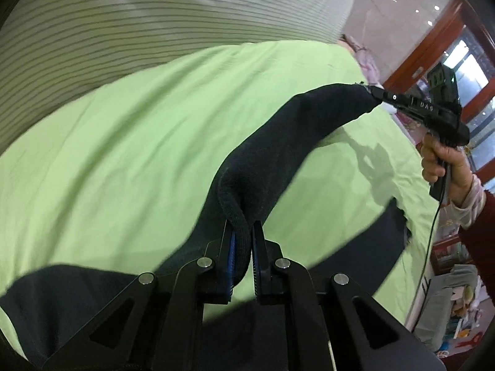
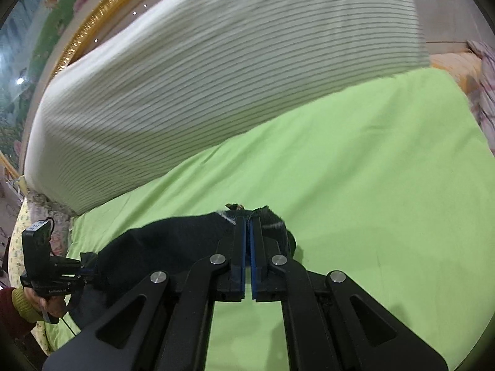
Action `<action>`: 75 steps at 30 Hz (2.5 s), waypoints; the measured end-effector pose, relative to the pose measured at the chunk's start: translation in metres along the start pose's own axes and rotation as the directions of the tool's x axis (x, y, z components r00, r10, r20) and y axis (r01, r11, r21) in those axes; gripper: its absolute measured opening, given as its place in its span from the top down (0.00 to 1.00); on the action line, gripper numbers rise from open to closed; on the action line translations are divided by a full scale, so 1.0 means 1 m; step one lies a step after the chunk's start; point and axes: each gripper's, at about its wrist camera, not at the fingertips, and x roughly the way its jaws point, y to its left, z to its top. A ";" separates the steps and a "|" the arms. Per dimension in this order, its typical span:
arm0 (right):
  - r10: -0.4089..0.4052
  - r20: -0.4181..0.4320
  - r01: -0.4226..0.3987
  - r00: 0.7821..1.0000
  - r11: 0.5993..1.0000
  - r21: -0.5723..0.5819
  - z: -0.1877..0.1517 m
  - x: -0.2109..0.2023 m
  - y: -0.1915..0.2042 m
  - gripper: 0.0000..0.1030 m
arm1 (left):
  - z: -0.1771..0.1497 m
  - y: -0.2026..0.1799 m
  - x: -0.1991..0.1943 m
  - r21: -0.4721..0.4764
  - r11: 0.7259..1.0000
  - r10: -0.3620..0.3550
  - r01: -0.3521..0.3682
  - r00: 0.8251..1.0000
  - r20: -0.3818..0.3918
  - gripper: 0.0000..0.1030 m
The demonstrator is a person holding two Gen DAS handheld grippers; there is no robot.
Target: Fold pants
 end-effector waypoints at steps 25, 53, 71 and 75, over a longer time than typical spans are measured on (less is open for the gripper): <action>-0.109 -0.042 0.116 0.993 0.975 0.190 -0.188 -0.113 -0.022 0.97 | -0.126 -0.112 0.017 0.274 0.961 0.045 -0.039 0.999 -0.016 0.92; -0.253 -0.012 0.253 0.967 0.961 0.113 -0.181 -0.110 0.057 0.45 | -0.143 -0.010 -0.042 -0.310 0.947 0.070 -0.080 0.997 -0.045 0.39; 0.175 -0.345 -0.272 0.922 0.927 -0.258 -0.200 0.049 0.267 0.45 | -0.068 0.107 -0.042 -0.704 0.631 0.218 -0.326 0.946 -0.242 0.38; 0.177 -0.407 -0.314 0.896 0.901 -0.299 -0.205 0.074 0.284 0.45 | -0.063 0.120 -0.037 -0.705 0.605 0.244 -0.371 0.928 -0.280 0.37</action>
